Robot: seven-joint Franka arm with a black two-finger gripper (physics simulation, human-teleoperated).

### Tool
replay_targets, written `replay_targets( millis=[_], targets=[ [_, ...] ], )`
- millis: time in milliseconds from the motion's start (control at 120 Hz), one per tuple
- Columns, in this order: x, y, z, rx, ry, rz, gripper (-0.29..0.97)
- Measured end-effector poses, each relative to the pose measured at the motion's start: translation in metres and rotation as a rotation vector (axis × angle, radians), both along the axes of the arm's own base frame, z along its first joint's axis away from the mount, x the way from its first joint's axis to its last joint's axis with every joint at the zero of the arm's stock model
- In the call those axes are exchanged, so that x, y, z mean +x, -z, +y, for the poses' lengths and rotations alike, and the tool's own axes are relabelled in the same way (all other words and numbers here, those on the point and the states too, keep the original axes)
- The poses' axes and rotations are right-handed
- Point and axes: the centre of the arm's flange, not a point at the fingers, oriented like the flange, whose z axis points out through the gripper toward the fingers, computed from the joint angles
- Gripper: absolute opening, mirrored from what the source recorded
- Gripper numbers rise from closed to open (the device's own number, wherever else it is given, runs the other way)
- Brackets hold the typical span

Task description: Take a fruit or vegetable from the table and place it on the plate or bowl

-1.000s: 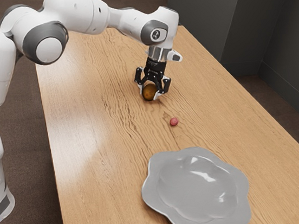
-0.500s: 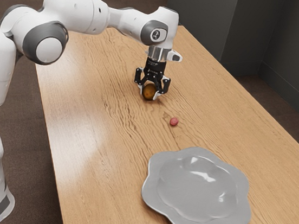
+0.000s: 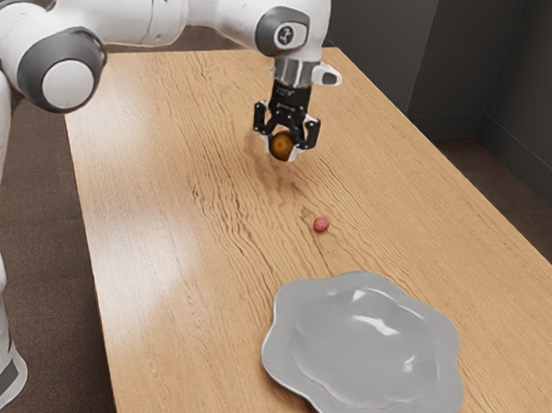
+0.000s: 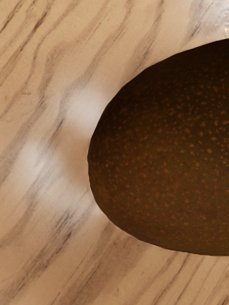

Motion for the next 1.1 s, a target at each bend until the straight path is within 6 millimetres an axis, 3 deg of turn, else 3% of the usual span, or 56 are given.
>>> replay_targets(
  millis=[100,183,333,500,692,783,983,1100],
  targets=[
    [0.005,-0.019,-0.035,-0.005,0.055,-0.028,0.24],
    [0.008,-0.033,-0.075,-0.015,0.119,-0.046,0.24],
    [0.005,-0.055,-0.192,-0.045,0.31,-0.072,0.25],
    [-0.024,-0.071,-0.33,-0.054,0.533,-0.086,0.25],
    [-0.064,-0.075,-0.429,-0.054,0.682,-0.088,0.26],
    [-0.073,-0.072,-0.451,-0.049,0.705,-0.083,0.24],
    [-0.075,-0.07,-0.456,-0.041,0.681,-0.079,0.25],
    [-0.075,-0.071,-0.457,-0.044,0.667,-0.077,0.5]
  ],
)
